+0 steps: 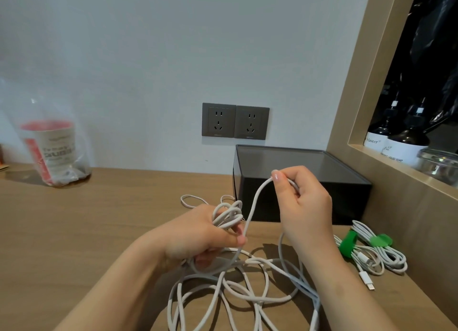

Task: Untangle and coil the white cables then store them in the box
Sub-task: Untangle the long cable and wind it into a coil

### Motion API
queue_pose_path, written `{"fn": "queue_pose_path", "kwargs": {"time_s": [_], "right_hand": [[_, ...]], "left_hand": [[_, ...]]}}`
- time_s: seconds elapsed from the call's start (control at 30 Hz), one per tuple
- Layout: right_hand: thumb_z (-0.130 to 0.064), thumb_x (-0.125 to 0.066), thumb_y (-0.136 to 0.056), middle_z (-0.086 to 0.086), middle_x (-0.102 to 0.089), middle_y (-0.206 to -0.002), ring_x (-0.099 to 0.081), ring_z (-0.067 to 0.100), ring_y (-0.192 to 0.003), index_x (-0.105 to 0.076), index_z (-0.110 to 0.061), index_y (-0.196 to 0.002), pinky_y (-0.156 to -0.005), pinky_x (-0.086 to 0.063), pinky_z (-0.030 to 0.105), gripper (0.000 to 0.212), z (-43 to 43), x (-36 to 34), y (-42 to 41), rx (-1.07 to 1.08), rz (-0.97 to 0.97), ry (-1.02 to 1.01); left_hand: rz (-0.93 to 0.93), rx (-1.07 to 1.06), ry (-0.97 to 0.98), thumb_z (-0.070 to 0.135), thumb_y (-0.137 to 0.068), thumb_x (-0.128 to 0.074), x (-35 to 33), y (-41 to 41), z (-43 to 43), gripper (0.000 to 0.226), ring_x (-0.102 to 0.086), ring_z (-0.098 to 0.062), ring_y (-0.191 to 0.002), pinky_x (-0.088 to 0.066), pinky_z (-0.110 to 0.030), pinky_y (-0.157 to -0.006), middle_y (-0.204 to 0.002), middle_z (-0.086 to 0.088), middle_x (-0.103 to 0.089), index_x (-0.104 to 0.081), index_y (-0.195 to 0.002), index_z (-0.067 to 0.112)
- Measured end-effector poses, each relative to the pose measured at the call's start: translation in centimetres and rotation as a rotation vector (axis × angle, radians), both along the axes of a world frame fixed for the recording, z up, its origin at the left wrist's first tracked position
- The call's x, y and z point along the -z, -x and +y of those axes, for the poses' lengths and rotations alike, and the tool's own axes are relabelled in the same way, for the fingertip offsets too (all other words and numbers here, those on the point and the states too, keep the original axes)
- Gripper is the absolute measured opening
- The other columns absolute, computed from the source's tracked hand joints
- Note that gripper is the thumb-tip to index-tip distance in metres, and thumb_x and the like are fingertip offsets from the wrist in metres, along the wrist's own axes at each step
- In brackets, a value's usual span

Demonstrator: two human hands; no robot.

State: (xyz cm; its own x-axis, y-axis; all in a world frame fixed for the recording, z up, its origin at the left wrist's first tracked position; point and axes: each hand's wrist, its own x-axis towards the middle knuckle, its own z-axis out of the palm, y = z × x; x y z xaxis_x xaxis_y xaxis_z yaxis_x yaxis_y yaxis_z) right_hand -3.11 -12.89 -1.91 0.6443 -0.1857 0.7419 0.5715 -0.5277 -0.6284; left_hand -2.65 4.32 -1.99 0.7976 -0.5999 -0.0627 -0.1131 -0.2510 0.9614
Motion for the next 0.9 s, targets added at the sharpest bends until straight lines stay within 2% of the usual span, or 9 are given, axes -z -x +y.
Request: {"fn": "queue_pose_path", "kwargs": {"time_s": [0.07,0.17,0.27,0.37,0.47,0.53,0.63,0.73,0.9], "right_hand": [[-0.020,-0.054,-0.091,-0.011,-0.047,-0.057,-0.050,-0.002,-0.060,-0.050,-0.032,-0.072,-0.051,-0.038,0.010,0.023,0.1,0.1,0.0,-0.005,0.002,0.009],[-0.021,-0.054,-0.091,-0.013,-0.047,-0.057,-0.051,-0.003,-0.062,-0.049,-0.035,-0.073,-0.052,-0.039,0.009,0.023,0.3,0.2,0.0,-0.002,0.008,0.034],[-0.021,-0.053,-0.091,-0.010,-0.048,-0.058,-0.050,-0.002,-0.061,-0.051,-0.030,-0.073,-0.051,-0.038,0.009,0.020,0.0,0.1,-0.1,0.019,-0.004,-0.011],[-0.020,-0.052,-0.092,-0.007,-0.049,-0.059,-0.049,-0.002,-0.060,-0.052,-0.027,-0.073,-0.052,-0.039,0.010,0.020,-0.2,0.0,-0.1,0.038,-0.013,-0.062],[-0.019,-0.052,-0.092,-0.008,-0.048,-0.059,-0.050,-0.004,-0.060,-0.050,-0.030,-0.072,-0.052,-0.039,0.008,0.022,0.0,-0.1,0.1,0.017,-0.013,-0.071],[-0.020,-0.051,-0.092,-0.009,-0.049,-0.059,-0.051,-0.003,-0.061,-0.050,-0.032,-0.074,-0.052,-0.040,0.008,0.022,0.1,-0.1,0.1,-0.001,-0.008,-0.066],[-0.019,-0.051,-0.093,-0.009,-0.051,-0.062,-0.051,-0.002,-0.062,-0.052,-0.034,-0.077,-0.053,-0.041,0.010,0.021,0.1,0.0,0.0,-0.049,0.014,-0.051],[-0.020,-0.049,-0.094,-0.012,-0.054,-0.069,-0.053,-0.004,-0.071,-0.054,-0.034,-0.085,-0.058,-0.043,0.009,0.018,0.0,0.0,0.0,-0.115,0.063,-0.031],[-0.022,-0.046,-0.094,-0.016,-0.053,-0.072,-0.054,-0.006,-0.076,-0.056,-0.033,-0.097,-0.058,-0.044,0.007,0.015,-0.1,0.3,-0.2,-0.105,0.121,0.039]], "left_hand": [[0.006,0.014,-0.010,0.010,-0.083,-0.067,0.2,0.0,-0.1,0.010,-0.034,-0.007,-0.037,-0.031,-0.018,-0.038,-0.055,0.000,-0.045,-0.060,-0.078,0.014],[0.021,0.013,-0.031,0.006,-0.087,-0.061,0.4,-0.1,-0.3,0.021,-0.035,-0.007,-0.039,-0.032,-0.019,-0.039,-0.052,0.006,-0.046,-0.061,-0.070,0.020],[0.039,-0.093,0.044,0.012,-0.090,-0.059,0.5,-0.3,-0.2,0.012,-0.040,-0.010,-0.045,-0.039,-0.020,-0.046,-0.051,0.004,-0.044,-0.057,-0.078,0.012],[0.019,-0.213,0.115,0.022,-0.089,-0.060,0.5,-0.6,-0.1,0.014,-0.054,-0.014,-0.059,-0.049,-0.027,-0.065,-0.064,-0.002,-0.056,-0.057,-0.080,0.011],[0.006,-0.265,0.193,0.027,-0.082,-0.061,0.6,-0.9,0.1,0.018,-0.066,-0.026,-0.083,-0.055,-0.040,-0.085,-0.087,-0.011,-0.069,-0.063,-0.090,0.012],[0.071,-0.242,0.291,0.025,-0.081,-0.059,0.6,-1.0,0.1,0.021,-0.068,-0.029,-0.086,-0.057,-0.044,-0.080,-0.088,-0.013,-0.071,-0.061,-0.094,0.009],[0.119,-0.229,0.336,0.017,-0.093,-0.050,0.4,-0.9,0.0,0.010,-0.065,-0.024,-0.068,-0.057,-0.038,-0.059,-0.073,-0.010,-0.066,-0.053,-0.094,0.008],[0.094,-0.280,0.352,0.015,-0.095,-0.049,0.6,-1.1,0.1,0.012,-0.051,-0.015,-0.048,-0.048,-0.029,-0.045,-0.056,-0.003,-0.052,-0.046,-0.085,0.009],[0.134,-0.369,0.463,0.017,-0.096,-0.048,0.2,-1.2,0.2,0.016,-0.028,-0.007,-0.038,-0.031,-0.020,-0.039,-0.049,0.005,-0.033,-0.042,-0.082,0.014]]}}
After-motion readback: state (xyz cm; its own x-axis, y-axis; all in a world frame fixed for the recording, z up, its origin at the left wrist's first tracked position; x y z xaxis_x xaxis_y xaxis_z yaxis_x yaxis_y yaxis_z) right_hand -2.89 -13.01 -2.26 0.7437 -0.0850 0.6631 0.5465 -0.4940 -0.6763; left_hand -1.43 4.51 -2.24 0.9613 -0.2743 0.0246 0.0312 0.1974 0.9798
